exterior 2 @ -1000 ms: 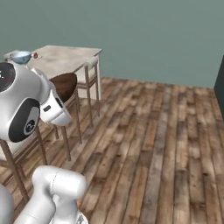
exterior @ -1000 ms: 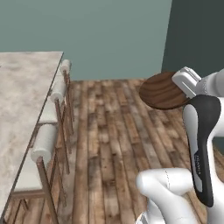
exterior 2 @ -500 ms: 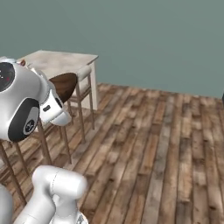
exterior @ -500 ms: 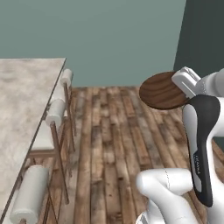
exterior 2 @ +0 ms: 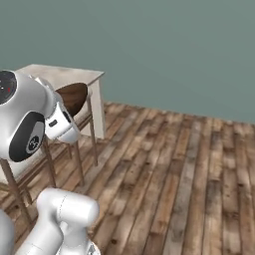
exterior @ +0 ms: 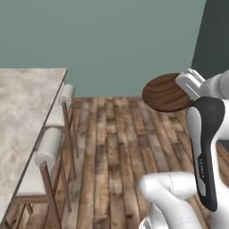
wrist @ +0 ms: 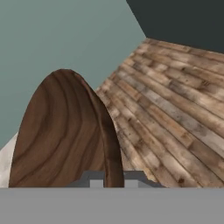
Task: Take the smaller bowl and place it next to the appetizer plate on the dining counter , and place the larger bowl next to the plate with cooked food.
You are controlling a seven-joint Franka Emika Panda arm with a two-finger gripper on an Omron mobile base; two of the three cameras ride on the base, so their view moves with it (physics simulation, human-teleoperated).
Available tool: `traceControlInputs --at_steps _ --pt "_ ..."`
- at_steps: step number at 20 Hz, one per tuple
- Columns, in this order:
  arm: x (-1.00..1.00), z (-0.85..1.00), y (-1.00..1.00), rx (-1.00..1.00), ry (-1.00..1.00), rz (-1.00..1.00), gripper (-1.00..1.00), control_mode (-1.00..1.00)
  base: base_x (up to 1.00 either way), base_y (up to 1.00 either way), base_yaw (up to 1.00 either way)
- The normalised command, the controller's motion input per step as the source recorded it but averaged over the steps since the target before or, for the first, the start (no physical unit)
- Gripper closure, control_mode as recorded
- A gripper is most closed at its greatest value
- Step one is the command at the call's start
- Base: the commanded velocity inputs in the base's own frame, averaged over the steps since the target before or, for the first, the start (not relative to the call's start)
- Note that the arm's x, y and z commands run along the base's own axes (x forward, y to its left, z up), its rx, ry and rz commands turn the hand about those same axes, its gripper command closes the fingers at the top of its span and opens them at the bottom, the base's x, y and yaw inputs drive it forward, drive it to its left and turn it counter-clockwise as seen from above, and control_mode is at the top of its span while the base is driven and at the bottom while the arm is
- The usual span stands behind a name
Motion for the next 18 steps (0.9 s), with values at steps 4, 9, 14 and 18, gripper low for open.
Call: traceControlInputs --at_steps 4,9,14,18 --pt "0.00 0.00 0.00 0.00 0.00 0.00 1.00 1.00 1.00 -0.35 0.12" --pt "0.00 0.00 0.00 0.00 0.00 0.00 1.00 1.00 1.00 -0.37 0.16" --pt "0.00 0.00 0.00 0.00 0.00 0.00 1.00 1.00 1.00 -0.42 0.19" --pt "0.00 0.00 0.00 0.00 0.00 0.00 1.00 1.00 1.00 -0.46 0.20"
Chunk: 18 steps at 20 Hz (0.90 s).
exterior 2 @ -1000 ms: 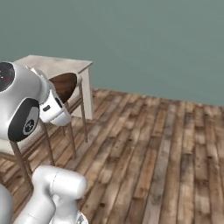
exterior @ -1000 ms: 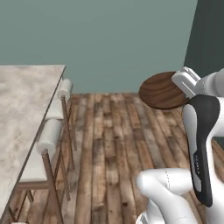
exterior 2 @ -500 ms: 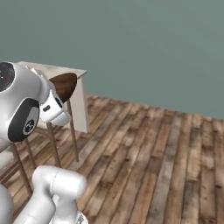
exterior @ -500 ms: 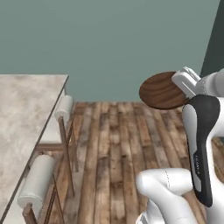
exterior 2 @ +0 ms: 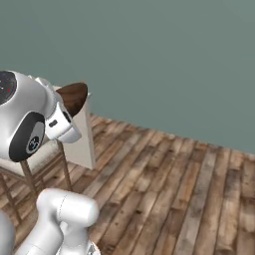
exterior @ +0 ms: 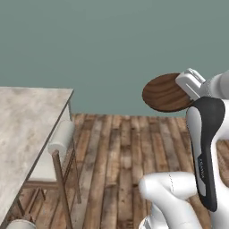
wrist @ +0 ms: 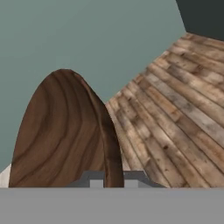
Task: Take the smaller bowl and place it next to the appetizer plate on the dining counter , and place the larger bowl next to the plate with cooked food.
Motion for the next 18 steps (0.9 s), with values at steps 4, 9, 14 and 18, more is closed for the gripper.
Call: traceControlInputs --at_steps 4,9,14,18 --pt "0.00 0.00 0.00 0.00 0.00 0.00 1.00 1.00 1.00 -0.46 0.19" --pt "0.00 0.00 0.00 0.00 0.00 0.00 1.00 1.00 1.00 -0.54 0.19" --pt "0.00 0.00 0.00 0.00 0.00 0.00 1.00 1.00 1.00 -0.54 0.24" --pt "0.00 0.00 0.00 0.00 0.00 0.00 1.00 1.00 1.00 -0.47 0.39"
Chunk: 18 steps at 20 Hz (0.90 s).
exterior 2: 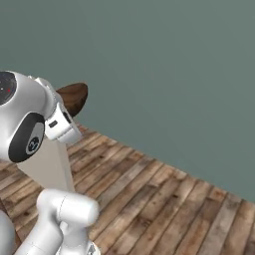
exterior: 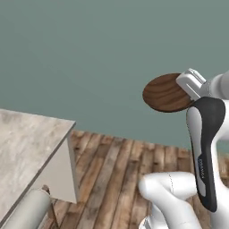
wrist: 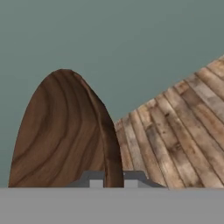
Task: Take the smaller bowl and place it next to the appetizer plate on the dining counter , and place the larger bowl next to the plate with cooked food.
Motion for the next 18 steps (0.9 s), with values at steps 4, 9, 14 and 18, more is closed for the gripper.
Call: traceControlInputs --at_steps 4,9,14,18 --pt "0.00 0.00 0.00 0.00 0.00 0.00 1.00 1.00 1.00 -0.50 0.38" --pt "0.00 0.00 0.00 0.00 0.00 0.00 1.00 1.00 1.00 -0.54 0.37" --pt "0.00 0.00 0.00 0.00 0.00 0.00 1.00 1.00 1.00 -0.50 0.38" --pt "0.00 0.00 0.00 0.00 0.00 0.00 1.00 1.00 1.00 -0.22 0.40"
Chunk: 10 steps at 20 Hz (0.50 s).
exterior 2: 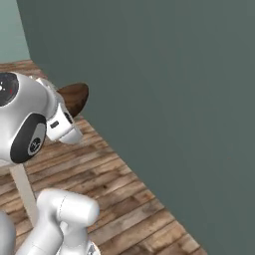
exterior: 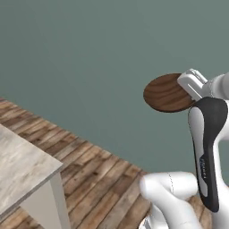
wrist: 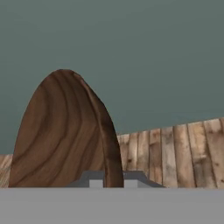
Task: Take the smaller bowl and place it next to the appetizer plate on the dining counter , and place the larger bowl next to the plate with cooked food.
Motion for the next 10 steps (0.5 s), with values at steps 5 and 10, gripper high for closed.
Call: traceControlInputs --at_steps 5,10 --pt "0.00 0.00 0.00 0.00 0.00 0.00 1.00 1.00 1.00 -0.02 0.31" --pt "0.00 0.00 0.00 0.00 0.00 0.00 1.00 1.00 1.00 0.00 0.30"
